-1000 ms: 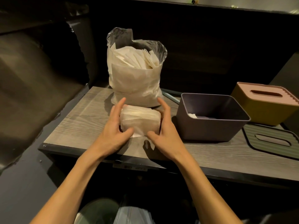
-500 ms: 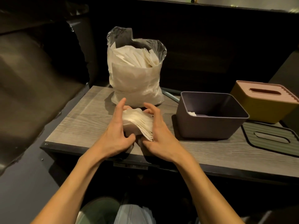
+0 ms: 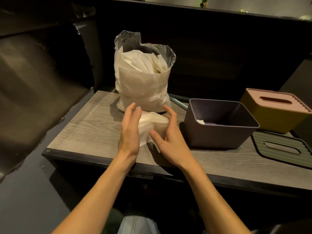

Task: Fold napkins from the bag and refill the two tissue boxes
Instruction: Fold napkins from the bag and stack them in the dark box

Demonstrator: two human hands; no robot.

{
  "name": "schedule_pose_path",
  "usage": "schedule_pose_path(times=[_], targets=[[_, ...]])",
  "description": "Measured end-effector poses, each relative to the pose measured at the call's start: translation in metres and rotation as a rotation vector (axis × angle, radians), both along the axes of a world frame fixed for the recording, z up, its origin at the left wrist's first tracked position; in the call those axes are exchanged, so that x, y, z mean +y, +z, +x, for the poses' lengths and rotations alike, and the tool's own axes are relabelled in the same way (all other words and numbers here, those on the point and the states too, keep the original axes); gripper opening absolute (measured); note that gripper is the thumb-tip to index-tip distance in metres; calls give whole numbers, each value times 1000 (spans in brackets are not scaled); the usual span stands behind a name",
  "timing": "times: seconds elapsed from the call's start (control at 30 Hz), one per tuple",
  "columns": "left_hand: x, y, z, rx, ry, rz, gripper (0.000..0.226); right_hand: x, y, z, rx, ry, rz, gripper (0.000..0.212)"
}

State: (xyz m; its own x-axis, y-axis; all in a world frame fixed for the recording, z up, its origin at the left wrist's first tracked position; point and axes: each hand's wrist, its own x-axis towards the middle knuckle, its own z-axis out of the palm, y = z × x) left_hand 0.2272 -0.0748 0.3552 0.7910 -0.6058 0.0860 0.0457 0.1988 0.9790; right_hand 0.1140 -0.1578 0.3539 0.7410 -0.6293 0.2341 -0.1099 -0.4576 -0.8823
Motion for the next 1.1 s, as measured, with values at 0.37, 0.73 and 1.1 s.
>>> schedule_pose_path(times=[0.37,0.73,1.1], targets=[[27,-5,29,-515,-139,228,91,-6,-1,-2,-42,-70,-19,94],[27,-5,28,-568,-287,291,99,-5,-4,4,59,-54,-124,93],[31,-7,39,-399,-56,220,64,-11,-8,3,10,-172,-72,44]])
